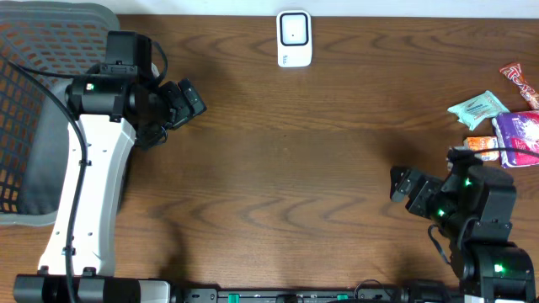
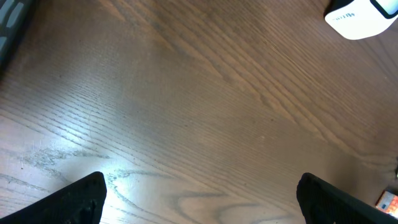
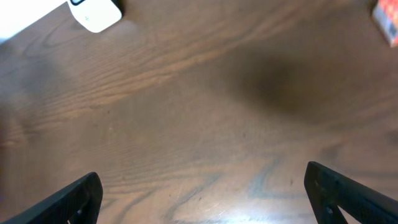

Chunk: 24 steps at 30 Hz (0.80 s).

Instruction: Scan the item barcode

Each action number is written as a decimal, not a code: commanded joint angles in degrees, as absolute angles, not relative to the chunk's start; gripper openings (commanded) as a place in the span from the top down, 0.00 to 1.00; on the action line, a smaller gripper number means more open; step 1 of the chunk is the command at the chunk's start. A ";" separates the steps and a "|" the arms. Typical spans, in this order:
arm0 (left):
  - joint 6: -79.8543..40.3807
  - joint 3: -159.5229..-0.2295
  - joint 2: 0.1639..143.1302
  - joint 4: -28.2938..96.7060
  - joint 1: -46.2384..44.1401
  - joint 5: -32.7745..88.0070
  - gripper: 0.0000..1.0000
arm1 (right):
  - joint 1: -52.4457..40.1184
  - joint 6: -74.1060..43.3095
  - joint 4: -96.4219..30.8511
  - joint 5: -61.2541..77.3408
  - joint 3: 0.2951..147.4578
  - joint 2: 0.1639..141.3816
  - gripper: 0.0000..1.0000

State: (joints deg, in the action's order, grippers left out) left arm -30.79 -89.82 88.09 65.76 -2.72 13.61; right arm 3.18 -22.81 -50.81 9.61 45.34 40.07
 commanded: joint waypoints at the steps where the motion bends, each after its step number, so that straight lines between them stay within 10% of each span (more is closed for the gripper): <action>1: -30.06 -90.24 88.40 65.93 -2.52 13.47 0.02 | 2.79 -27.59 -53.08 9.78 44.07 39.62 0.01; 24: -30.06 -90.24 88.40 65.93 -2.52 13.45 0.02 | -5.63 -14.02 -44.97 8.05 38.57 35.35 0.01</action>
